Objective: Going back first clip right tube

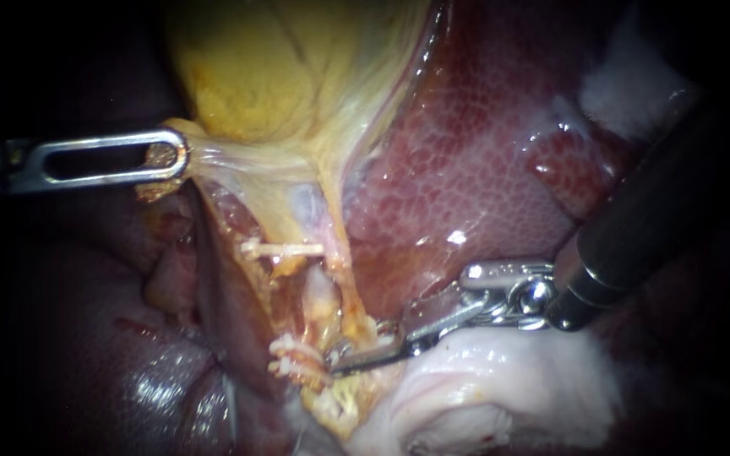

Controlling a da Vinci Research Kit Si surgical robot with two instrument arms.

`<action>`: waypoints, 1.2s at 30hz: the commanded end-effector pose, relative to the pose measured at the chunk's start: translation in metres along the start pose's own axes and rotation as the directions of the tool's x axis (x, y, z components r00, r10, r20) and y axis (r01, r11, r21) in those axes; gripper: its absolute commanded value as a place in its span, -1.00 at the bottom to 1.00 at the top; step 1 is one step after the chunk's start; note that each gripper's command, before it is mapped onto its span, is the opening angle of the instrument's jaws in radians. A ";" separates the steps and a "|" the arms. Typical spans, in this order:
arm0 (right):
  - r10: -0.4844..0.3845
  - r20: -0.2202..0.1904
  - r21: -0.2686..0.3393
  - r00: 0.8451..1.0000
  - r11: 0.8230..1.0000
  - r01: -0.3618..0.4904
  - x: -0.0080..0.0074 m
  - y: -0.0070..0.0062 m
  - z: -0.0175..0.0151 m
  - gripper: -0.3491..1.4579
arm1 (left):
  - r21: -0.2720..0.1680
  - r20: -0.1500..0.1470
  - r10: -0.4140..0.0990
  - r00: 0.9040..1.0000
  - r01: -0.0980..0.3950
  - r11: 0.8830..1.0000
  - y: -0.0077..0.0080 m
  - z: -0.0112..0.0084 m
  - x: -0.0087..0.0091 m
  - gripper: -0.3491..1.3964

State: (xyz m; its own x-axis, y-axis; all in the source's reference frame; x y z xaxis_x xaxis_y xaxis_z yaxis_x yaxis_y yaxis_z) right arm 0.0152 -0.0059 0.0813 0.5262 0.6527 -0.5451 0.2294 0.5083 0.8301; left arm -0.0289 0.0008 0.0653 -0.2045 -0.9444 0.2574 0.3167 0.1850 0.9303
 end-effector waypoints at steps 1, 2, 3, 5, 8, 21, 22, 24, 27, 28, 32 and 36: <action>0.000 0.000 -0.001 1.000 1.000 0.000 0.0000 0.0000 0.0000 -1.00 | 0.000 0.001 0.000 1.000 0.000 1.000 0.0000 0.0000 0.0000 -1.00; 0.000 0.000 -0.001 1.000 1.000 0.000 0.0000 0.0000 0.0000 -1.00 | 0.000 0.001 0.000 1.000 0.000 1.000 -0.0001 0.0000 0.0000 -1.00; 0.006 -0.003 0.001 1.000 1.000 -0.006 0.0000 0.0000 0.0000 -1.00 | 0.000 0.001 0.000 1.000 0.000 1.000 -0.0001 0.0000 0.0000 -1.00; 0.006 -0.003 0.001 1.000 1.000 -0.006 0.0000 0.0000 0.0000 -1.00 | -0.001 0.001 0.000 1.000 0.000 1.000 -0.0001 -0.0001 0.0000 -1.00; 0.006 -0.002 0.001 1.000 1.000 -0.006 0.0000 -0.0001 0.0000 -1.00 | -0.001 0.001 0.000 1.000 0.000 1.000 -0.0002 -0.0001 0.0000 -1.00; -0.099 -0.115 -0.242 0.988 0.968 0.069 0.0005 -0.0001 0.0001 0.04 | 0.000 0.001 0.000 1.000 0.000 1.000 -0.0003 -0.0003 0.0001 -1.00; -0.106 -0.116 -0.249 0.988 0.966 0.074 0.0007 -0.0002 0.0000 0.04 | 0.000 0.001 0.000 1.000 0.000 1.000 -0.0004 -0.0003 0.0001 -1.00; -0.123 -0.116 -0.259 0.986 0.962 0.089 0.0011 -0.0002 -0.0004 0.04 | 0.000 0.001 0.000 1.000 0.000 1.000 -0.0004 -0.0003 0.0001 -1.00; -0.143 -0.115 -0.266 0.983 0.958 0.108 0.0019 -0.0002 -0.0011 0.04 | 0.000 0.001 0.000 1.000 0.000 1.000 -0.0004 -0.0003 0.0001 -1.00; -0.147 -0.115 -0.266 0.982 0.957 0.112 0.0021 -0.0002 -0.0014 0.04 | 0.000 0.001 0.000 1.000 0.000 1.000 -0.0004 -0.0003 0.0001 -1.00; -0.165 -0.108 -0.266 0.980 0.955 0.132 0.0023 -0.0004 -0.0024 0.04 | 0.000 0.000 0.000 1.000 0.000 1.000 -0.0004 -0.0004 0.0001 -1.00; -0.165 -0.099 -0.264 0.981 0.955 0.134 0.0018 -0.0007 -0.0035 0.04 | 0.001 0.000 0.000 1.000 0.000 1.000 -0.0003 -0.0007 0.0001 -1.00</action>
State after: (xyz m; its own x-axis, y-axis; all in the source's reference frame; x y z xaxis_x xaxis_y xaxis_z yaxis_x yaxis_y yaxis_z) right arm 0.0129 -0.0031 0.0793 0.3972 0.6123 -0.6836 0.0733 0.7213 0.6887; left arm -0.0284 0.0005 0.0648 -0.2044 -0.9446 0.2570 0.3165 0.1846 0.9304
